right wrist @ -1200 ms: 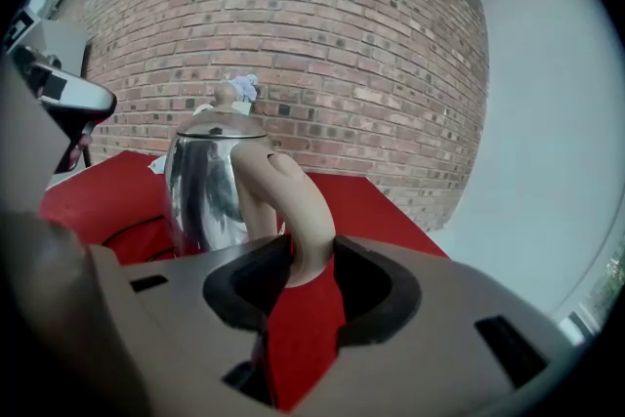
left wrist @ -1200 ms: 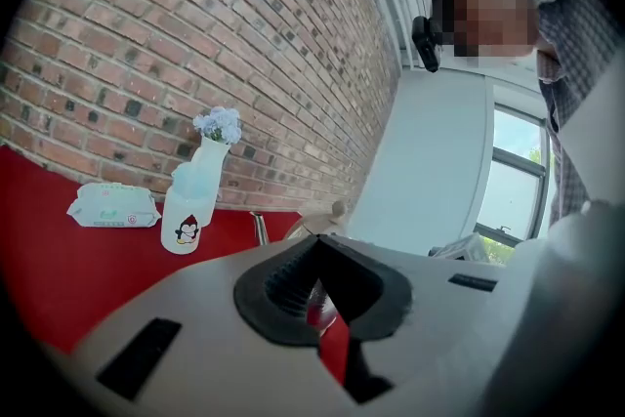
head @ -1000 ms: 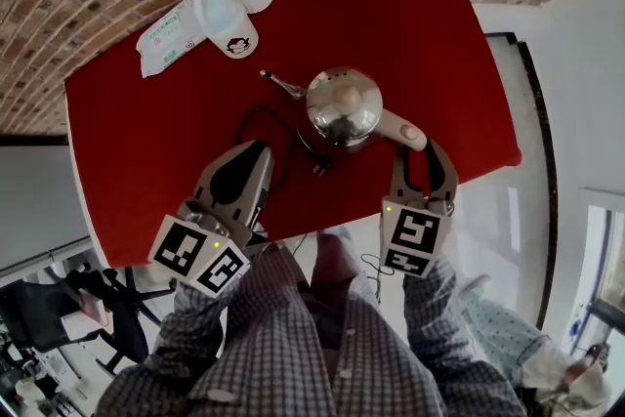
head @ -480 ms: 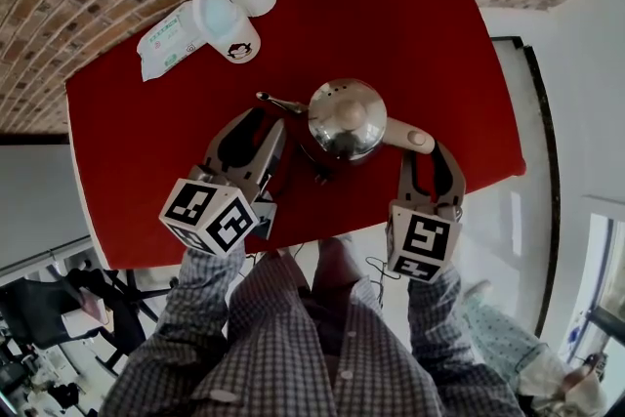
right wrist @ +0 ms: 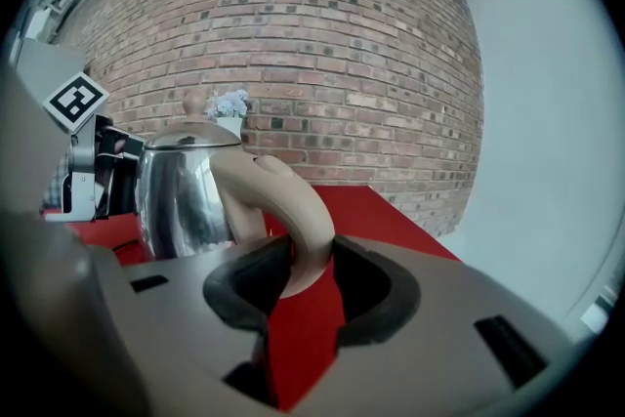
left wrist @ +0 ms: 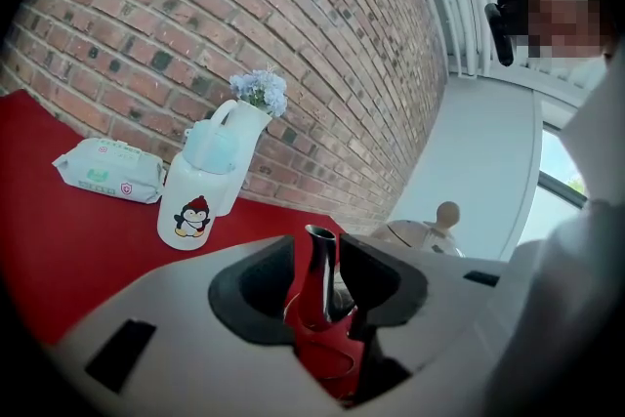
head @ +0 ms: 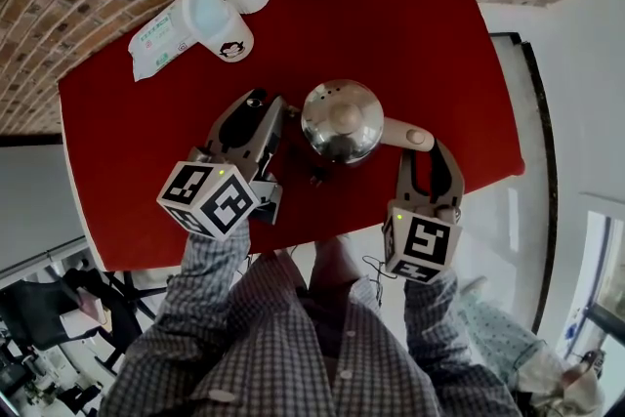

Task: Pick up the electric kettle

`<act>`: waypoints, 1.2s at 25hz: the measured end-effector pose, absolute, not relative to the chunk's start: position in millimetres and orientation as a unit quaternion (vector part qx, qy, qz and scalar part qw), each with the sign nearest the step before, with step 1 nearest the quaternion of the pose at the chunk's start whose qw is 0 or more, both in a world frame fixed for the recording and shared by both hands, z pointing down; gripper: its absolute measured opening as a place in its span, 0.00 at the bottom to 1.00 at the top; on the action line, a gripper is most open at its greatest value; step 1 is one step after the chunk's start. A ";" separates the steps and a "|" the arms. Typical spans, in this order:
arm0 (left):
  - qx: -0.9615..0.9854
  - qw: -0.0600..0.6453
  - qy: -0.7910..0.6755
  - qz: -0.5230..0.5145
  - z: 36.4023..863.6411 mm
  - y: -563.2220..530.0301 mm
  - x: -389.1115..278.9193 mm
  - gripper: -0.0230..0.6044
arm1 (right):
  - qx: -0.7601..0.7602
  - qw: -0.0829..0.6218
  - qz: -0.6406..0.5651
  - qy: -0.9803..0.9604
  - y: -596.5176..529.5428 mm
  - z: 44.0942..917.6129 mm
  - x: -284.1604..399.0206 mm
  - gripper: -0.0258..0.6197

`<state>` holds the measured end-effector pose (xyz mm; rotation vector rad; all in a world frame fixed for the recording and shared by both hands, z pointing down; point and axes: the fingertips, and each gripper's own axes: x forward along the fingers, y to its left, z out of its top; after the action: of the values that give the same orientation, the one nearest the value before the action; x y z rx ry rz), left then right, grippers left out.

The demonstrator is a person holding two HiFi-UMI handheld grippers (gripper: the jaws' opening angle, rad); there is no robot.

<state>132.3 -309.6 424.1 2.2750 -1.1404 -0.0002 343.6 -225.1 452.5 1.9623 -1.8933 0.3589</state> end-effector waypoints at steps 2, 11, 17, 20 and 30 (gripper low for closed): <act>0.853 0.295 -0.431 -0.002 425.1 -312.2 133.9 0.25 | 0.706 0.199 0.113 -0.670 -228.7 452.9 344.9 0.27; 0.852 0.290 -0.435 0.002 427.4 -313.9 136.4 0.23 | 0.716 0.180 0.111 -0.665 -238.1 458.9 351.5 0.35; 0.849 0.296 -0.438 -0.004 429.6 -315.2 139.6 0.20 | 0.701 0.142 0.179 -0.675 -247.8 480.7 344.8 0.32; 0.845 0.302 -0.441 -0.013 430.2 -315.9 140.8 0.16 | 0.704 0.112 0.200 -0.672 -251.2 482.3 345.3 0.29; 0.841 0.319 -0.437 -0.022 421.4 -310.5 133.6 0.14 | 0.703 0.068 0.224 -0.671 -249.7 462.8 344.1 0.24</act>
<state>133.6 -310.5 421.4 2.2112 -1.1501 -0.0585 344.1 -249.7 462.8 2.1190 -2.0219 0.6745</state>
